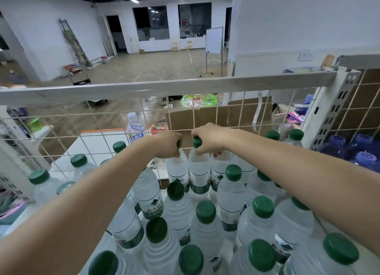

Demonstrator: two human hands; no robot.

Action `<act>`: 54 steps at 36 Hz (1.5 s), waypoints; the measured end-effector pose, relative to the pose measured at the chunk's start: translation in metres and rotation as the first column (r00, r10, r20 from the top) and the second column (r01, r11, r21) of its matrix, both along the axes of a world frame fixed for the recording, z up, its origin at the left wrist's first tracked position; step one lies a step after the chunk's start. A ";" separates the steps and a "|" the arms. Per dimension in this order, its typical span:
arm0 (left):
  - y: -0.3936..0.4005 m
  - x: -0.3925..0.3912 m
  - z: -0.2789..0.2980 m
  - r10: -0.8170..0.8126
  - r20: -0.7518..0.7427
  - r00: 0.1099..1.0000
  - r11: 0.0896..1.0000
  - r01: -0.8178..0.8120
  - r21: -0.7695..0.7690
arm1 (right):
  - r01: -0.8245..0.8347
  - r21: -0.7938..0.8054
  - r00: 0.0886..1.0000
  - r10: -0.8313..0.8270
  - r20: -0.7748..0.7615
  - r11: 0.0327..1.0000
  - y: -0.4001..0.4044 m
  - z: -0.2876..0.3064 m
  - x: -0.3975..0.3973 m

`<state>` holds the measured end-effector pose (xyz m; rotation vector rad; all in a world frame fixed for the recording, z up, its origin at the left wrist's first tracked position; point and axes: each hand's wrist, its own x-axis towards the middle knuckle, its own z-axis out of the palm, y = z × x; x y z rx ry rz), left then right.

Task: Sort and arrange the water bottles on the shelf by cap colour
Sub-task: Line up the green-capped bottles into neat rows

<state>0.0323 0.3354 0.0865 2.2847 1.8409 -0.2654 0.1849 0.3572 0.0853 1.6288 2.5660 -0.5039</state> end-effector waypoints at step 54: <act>-0.025 -0.139 -0.005 0.264 0.295 0.918 0.956 -0.290 0.046 | -0.083 0.063 0.996 0.084 -0.012 0.995 -0.077 0.005 -0.126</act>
